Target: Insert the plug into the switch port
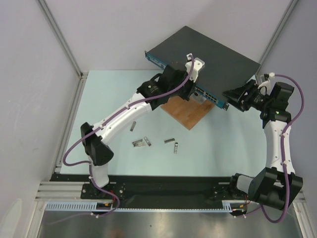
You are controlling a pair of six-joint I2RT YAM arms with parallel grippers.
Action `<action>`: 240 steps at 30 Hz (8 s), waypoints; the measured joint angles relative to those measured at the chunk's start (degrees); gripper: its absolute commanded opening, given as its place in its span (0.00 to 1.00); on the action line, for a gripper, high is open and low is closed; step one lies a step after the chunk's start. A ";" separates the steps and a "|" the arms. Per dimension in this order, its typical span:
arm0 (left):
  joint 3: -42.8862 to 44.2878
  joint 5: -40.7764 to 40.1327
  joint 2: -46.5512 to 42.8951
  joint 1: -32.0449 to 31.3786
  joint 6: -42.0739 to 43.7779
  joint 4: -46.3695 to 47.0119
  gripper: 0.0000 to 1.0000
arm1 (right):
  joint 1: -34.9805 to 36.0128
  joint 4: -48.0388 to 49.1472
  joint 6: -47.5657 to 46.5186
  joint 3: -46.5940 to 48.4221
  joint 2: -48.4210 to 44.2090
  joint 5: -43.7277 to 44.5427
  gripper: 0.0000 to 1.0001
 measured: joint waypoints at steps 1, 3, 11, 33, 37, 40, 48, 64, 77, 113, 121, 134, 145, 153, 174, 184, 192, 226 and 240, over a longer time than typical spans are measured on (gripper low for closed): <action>0.59 -0.28 0.44 0.00 0.02 0.04 0.04 | 0.00 -0.02 -0.04 0.00 0.00 0.00 0.00; 2.03 -0.83 1.51 0.00 0.02 0.02 0.03 | 0.00 -0.04 -0.13 0.00 0.00 -0.02 0.00; 5.68 -1.27 3.61 0.00 -0.07 -1.75 0.01 | 0.00 0.07 -0.13 0.00 0.00 0.02 0.00; 0.02 -1.90 1.97 -0.11 -2.16 5.49 0.04 | 0.00 0.68 0.37 -0.02 0.26 0.13 0.00; -3.61 -1.46 0.09 -0.11 -1.79 8.76 0.14 | 0.00 0.63 0.44 0.00 0.52 -0.33 0.00; -11.04 0.61 -3.45 -0.07 -0.17 15.65 0.24 | 0.00 0.28 0.07 0.17 0.74 -0.79 0.04; -28.65 9.86 -17.49 1.05 7.04 18.75 0.40 | -1.22 -0.85 -0.39 1.81 3.72 -5.29 0.52; -56.76 17.16 -26.21 1.66 22.80 12.96 0.57 | -5.42 -6.93 -15.17 6.38 5.29 -5.79 1.00; -54.93 10.60 -6.62 1.66 27.56 14.34 0.55 | -18.93 -18.47 -27.15 10.51 4.37 -9.88 1.00; -44.06 42.18 -34.77 4.39 13.81 -1.66 0.00 | 12.33 -21.29 -59.82 21.22 -12.11 -5.22 0.79; -44.06 52.68 -36.20 4.94 3.78 -2.75 0.00 | 46.51 -23.93 -76.50 18.78 -13.77 6.91 0.72; -44.06 62.34 -32.96 6.84 -1.88 -3.93 0.00 | 73.00 -30.51 -96.00 11.82 -7.93 26.12 0.54; -44.06 64.22 -31.36 8.52 -3.21 -5.05 0.21 | 74.51 -31.10 -98.97 10.97 -6.71 30.93 0.00; -43.87 56.33 -33.31 13.22 -4.35 -1.57 0.62 | 67.38 -28.61 -91.67 10.99 -3.80 30.36 0.00; -52.76 15.32 -53.24 -3.26 41.66 5.66 0.61 | 46.73 -22.80 -43.39 17.38 11.10 -9.55 0.00; -53.64 7.10 -52.35 -7.85 47.63 6.80 0.54 | 46.34 -16.87 -32.39 13.18 11.10 -12.79 0.00; -53.86 3.76 -50.47 -11.06 49.37 8.44 0.47 | 45.88 -13.05 -27.30 12.68 11.10 -13.33 0.00; -43.71 1.70 -38.53 -12.37 20.24 6.78 0.00 | 26.60 -6.38 -19.39 26.62 6.19 -1.05 0.79; -19.54 -14.23 -15.74 -12.79 2.82 5.84 0.00 | -4.98 -13.00 -14.45 12.20 -6.16 10.25 0.82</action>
